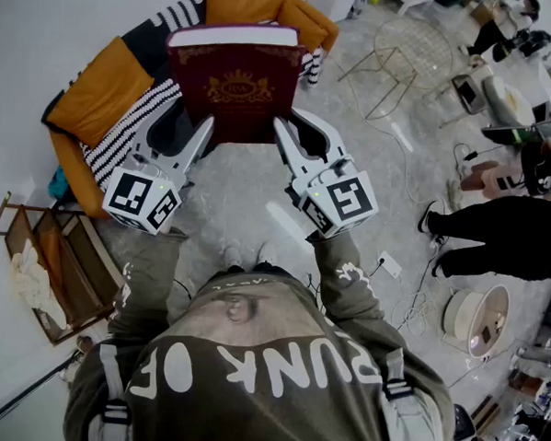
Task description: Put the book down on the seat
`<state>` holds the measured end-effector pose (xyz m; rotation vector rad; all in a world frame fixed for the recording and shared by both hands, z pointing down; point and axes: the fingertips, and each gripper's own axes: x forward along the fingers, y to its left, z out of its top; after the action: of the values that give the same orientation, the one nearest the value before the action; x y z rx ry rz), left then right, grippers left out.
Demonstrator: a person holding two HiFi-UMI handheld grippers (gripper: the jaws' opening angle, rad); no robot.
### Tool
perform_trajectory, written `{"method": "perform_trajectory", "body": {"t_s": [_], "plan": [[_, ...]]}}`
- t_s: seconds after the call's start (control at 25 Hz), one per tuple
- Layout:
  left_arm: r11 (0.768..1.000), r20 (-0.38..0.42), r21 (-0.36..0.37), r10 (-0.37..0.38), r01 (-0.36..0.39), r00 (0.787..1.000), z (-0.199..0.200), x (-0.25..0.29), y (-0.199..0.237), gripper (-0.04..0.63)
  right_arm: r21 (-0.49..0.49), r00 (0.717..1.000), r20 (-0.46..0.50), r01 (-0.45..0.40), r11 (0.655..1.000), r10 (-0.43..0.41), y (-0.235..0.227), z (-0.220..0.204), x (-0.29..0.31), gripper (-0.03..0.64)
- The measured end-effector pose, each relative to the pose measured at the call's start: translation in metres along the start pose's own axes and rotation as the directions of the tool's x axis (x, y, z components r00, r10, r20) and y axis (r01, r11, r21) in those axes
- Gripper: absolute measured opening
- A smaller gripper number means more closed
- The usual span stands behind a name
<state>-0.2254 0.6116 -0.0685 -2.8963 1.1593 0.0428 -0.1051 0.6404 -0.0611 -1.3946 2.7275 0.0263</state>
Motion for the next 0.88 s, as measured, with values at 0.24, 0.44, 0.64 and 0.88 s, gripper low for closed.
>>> {"method": "perform_trajectory", "body": {"t_s": [0.24,0.44,0.64,0.88], "plan": [[1.000,0.000,0.000,0.000,0.000,1.000,0.0001,0.0006,0.0002,0.219,-0.003,1.000,-0.001,0.003,1.000,-0.003,-0.0006,-0.0001,0.0007,0.080],[1.000,0.001,-0.001,0.002,-0.002,1.000,-0.0001,0.0007,0.0004,0.219,-0.008,1.000,0.000,0.002,1.000,-0.002,-0.0007,0.0001,0.0008,0.080],[1.000,-0.005,0.006,0.004,-0.004,1.000,-0.0023,0.0010,0.0014,0.218,-0.006,1.000,0.000,-0.005,1.000,0.005,-0.0007,-0.0020,0.0014,0.083],[1.000,-0.018,0.010,0.006,-0.006,1.000,-0.0086,0.0008,0.0028,0.216,-0.013,1.000,0.003,-0.016,1.000,0.016,-0.0007,-0.0052,0.0026,0.089]]}}
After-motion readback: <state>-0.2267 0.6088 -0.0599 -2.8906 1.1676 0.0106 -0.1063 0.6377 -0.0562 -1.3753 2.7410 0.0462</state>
